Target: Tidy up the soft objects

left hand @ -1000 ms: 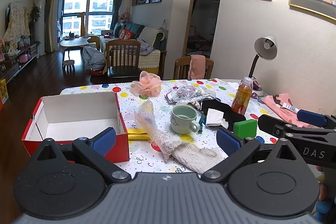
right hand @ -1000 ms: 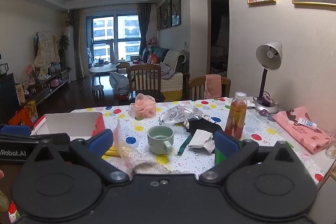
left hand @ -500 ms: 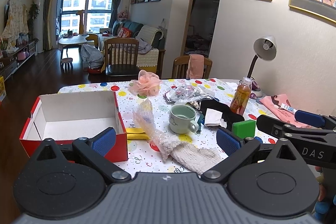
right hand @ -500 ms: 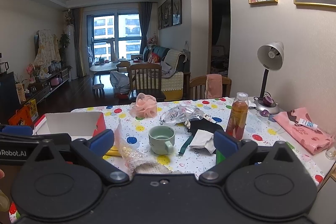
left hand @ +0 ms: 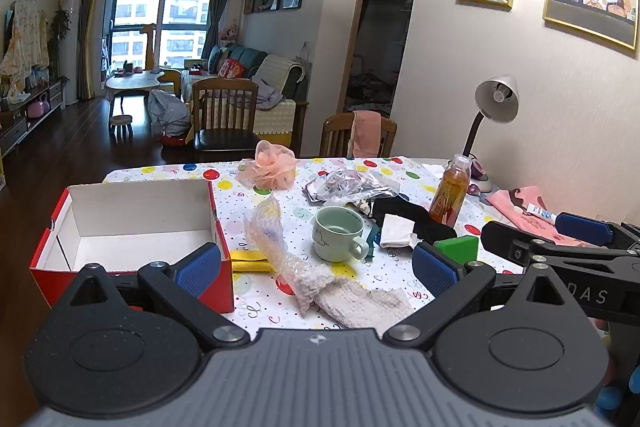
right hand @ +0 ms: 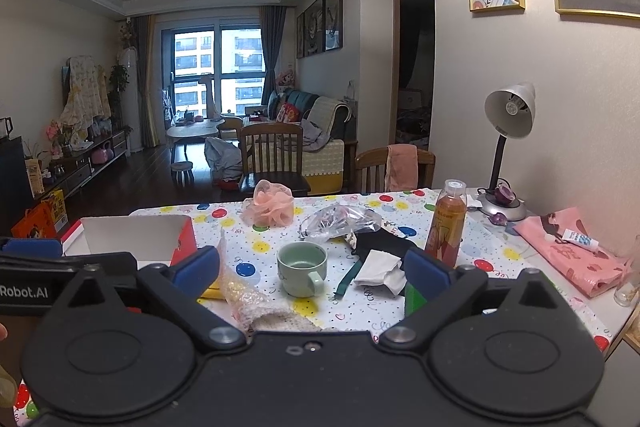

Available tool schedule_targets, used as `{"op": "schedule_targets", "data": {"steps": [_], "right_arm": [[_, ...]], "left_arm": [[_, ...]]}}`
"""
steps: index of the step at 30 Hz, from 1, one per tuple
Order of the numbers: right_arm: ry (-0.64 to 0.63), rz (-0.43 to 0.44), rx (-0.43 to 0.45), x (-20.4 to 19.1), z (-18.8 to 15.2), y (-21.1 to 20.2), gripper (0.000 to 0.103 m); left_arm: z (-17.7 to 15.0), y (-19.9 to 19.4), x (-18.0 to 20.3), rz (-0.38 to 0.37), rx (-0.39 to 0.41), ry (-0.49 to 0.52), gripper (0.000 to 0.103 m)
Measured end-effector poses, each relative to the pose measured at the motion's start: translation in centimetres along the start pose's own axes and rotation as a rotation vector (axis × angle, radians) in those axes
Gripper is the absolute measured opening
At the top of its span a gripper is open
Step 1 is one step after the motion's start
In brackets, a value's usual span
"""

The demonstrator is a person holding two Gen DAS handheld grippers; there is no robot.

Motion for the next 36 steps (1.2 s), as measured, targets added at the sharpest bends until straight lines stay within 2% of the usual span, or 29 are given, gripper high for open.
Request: {"op": "schedule_targets", "data": {"steps": [18,25,36], "right_arm": [[0.001,0.003,0.016,0.7,0.4,0.0,0.1],[0.01,0.01,0.022,1.9,0.5,0.5,0.1],[0.013,0.038,-0.016,4.2,-0.2,3.1,0.1]], "left_arm": [[-0.1,0.3,0.2,-0.002,0.006,-0.02,0.103],[-0.3,1.6,0.8,0.0,-0.006,-0.023,0.103],[-0.9,4.3,2.3,0.011,-0.036,-0.021,0.103]]}}
Point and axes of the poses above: each gripper's, at about its wrist camera, not at the fingertips, and y roughly the way its jaws point, x to its right, z to its top, the point moved 6 cm from there along y, roughly the way its jaws point, and after that the axes turned 12 degrees about x, right-handed, at the moved point
